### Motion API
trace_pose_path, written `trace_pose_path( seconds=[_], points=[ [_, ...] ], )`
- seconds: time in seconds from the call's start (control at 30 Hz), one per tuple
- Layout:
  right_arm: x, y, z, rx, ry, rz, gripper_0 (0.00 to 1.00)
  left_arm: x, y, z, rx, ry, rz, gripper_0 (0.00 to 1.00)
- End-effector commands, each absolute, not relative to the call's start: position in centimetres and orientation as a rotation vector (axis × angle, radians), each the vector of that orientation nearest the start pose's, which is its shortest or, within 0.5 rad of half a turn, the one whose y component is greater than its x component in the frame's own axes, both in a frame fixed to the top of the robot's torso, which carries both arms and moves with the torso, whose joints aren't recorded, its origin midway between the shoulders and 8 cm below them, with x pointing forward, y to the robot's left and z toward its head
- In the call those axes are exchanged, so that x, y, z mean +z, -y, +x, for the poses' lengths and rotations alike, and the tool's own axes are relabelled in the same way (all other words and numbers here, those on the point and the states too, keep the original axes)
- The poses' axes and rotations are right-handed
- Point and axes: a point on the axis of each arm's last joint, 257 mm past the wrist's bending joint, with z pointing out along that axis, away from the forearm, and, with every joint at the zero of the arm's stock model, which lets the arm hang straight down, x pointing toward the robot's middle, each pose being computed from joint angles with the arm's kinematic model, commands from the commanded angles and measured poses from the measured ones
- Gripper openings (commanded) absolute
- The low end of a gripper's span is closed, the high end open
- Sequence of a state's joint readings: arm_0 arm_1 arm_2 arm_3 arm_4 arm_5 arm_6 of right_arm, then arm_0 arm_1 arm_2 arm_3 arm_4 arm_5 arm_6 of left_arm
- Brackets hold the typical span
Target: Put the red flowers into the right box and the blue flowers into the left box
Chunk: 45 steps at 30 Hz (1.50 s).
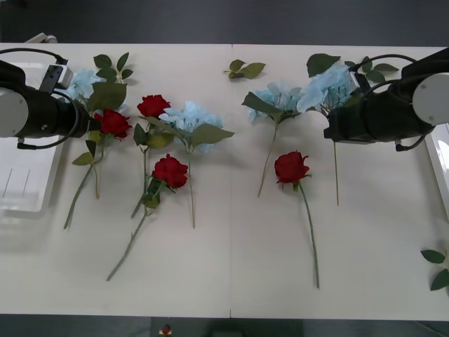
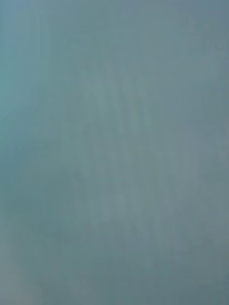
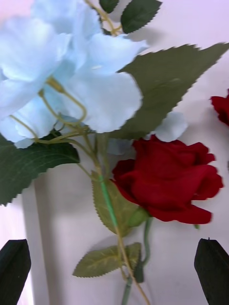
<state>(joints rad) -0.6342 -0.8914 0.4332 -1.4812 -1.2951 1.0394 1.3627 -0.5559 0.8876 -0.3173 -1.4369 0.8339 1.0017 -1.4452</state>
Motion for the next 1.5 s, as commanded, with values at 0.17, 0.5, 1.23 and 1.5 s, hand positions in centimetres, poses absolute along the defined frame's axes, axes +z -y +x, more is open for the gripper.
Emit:
trace_pose_path(
  seconds=[0.17, 0.5, 1.23, 1.5],
  points=[
    [-11.0, 17.6, 49.5, 0.909, -2.172, -0.521, 0.00, -19.4, -37.8, 59.7, 0.030, -2.298, 0.284, 1.00],
    [-4.7, 13.3, 42.3, 1.074, -1.707, -0.922, 0.00, -20.9, -38.4, 60.9, 0.029, -2.267, 0.232, 1.00],
    [-3.2, 5.6, 34.5, 1.237, -1.245, -1.053, 0.00, -17.4, -26.8, 58.2, -0.236, -2.209, 0.431, 1.00],
    [-3.9, 1.9, 34.5, 1.309, -1.264, -1.010, 0.00, -16.4, -23.2, 51.0, -0.407, -2.128, 0.651, 1.00]
  ],
)
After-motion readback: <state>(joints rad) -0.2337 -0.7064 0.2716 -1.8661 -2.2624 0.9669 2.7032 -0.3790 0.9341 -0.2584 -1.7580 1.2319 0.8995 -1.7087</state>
